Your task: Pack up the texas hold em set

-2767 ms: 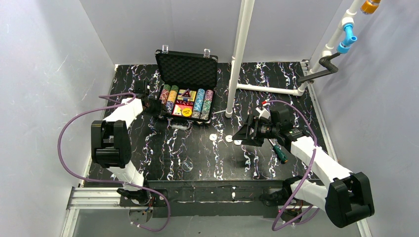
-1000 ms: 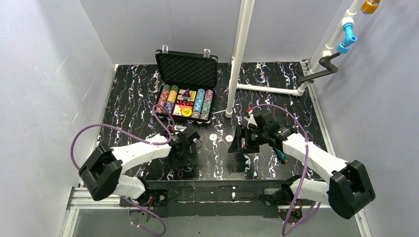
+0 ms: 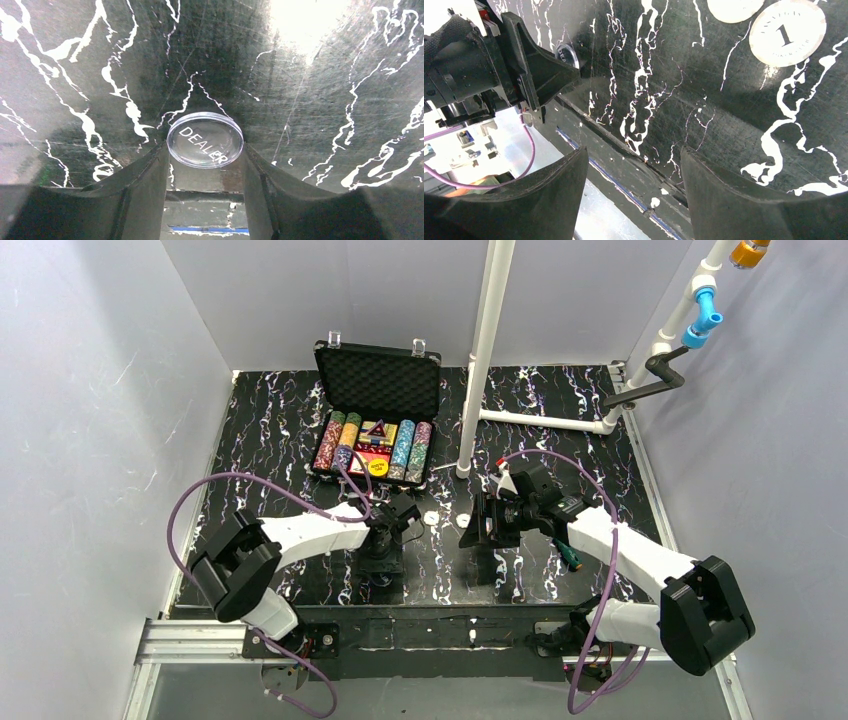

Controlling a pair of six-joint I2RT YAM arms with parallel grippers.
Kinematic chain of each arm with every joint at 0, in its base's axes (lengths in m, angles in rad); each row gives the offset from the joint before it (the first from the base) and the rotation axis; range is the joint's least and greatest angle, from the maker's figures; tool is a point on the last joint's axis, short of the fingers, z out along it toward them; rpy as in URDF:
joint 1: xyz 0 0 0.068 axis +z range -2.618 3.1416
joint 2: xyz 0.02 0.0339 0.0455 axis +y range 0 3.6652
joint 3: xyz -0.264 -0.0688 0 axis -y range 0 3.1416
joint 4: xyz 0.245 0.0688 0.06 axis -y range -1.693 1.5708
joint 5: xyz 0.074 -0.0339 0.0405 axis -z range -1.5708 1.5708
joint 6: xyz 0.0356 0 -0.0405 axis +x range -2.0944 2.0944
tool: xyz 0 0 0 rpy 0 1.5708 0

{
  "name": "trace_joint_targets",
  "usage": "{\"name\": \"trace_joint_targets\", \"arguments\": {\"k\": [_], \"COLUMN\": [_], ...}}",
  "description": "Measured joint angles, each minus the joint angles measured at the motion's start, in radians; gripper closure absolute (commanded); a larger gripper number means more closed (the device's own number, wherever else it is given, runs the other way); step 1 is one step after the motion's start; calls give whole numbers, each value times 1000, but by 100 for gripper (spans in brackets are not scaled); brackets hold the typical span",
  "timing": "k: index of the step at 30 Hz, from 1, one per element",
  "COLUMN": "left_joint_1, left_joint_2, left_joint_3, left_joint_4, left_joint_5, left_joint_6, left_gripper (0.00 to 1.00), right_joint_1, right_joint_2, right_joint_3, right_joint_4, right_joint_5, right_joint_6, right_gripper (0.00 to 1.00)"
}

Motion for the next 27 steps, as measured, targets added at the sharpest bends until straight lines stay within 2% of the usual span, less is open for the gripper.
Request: {"name": "trace_joint_targets", "arguments": {"k": [5, 14, 21, 27], "left_joint_1": [0, 1, -2, -24], "left_joint_2": [-47, -268, -280, -285], "left_joint_3": [-14, 2, 17, 17], "left_joint_4": [10, 97, 177, 205], "left_joint_5": [-31, -12, 63, 96], "left_joint_6": [42, 185, 281, 323], "left_gripper": [87, 87, 87, 88], "right_joint_1": [0, 0, 19, 88], "right_joint_2": [5, 43, 162, 288], "right_joint_3": [-1, -4, 11, 79], "right_joint_4": [24, 148, 275, 336], "right_joint_5": [-19, -97, -161, -196], "right_joint_6": [16, 139, 283, 345], "right_gripper": [25, 24, 25, 28]}}
